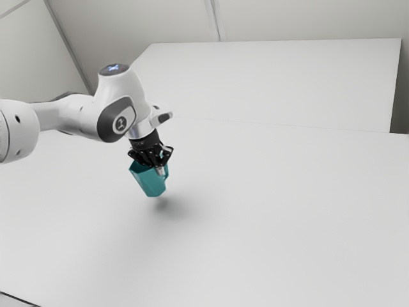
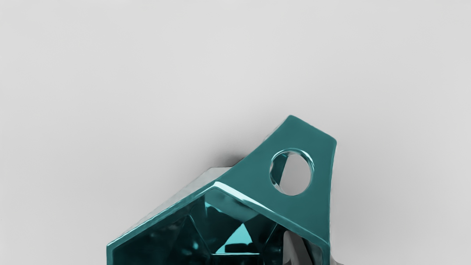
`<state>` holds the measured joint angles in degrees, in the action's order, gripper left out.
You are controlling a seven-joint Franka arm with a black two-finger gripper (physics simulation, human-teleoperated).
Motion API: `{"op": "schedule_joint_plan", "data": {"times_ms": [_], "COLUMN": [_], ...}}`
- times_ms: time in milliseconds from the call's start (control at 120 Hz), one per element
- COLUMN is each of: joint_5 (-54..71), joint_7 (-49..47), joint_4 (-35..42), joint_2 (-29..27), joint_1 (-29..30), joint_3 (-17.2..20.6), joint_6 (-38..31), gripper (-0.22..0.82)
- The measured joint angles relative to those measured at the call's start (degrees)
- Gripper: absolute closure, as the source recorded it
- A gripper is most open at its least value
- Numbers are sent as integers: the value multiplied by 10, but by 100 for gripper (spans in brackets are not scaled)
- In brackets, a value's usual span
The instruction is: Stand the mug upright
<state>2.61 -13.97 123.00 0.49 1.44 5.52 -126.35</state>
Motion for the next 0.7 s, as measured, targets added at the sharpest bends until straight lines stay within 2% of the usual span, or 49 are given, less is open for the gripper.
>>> {"op": "schedule_joint_plan", "data": {"times_ms": [242,575,700], "joint_5": [13,11,11], "joint_7": [16,27,31], "joint_4": [-2,-1,-1], "joint_2": [45,71,68], "joint_1": [10,13,13], "joint_3": [-7,-7,-7], "joint_6": [-52,-73,-70], "gripper": [78,78,50]}}
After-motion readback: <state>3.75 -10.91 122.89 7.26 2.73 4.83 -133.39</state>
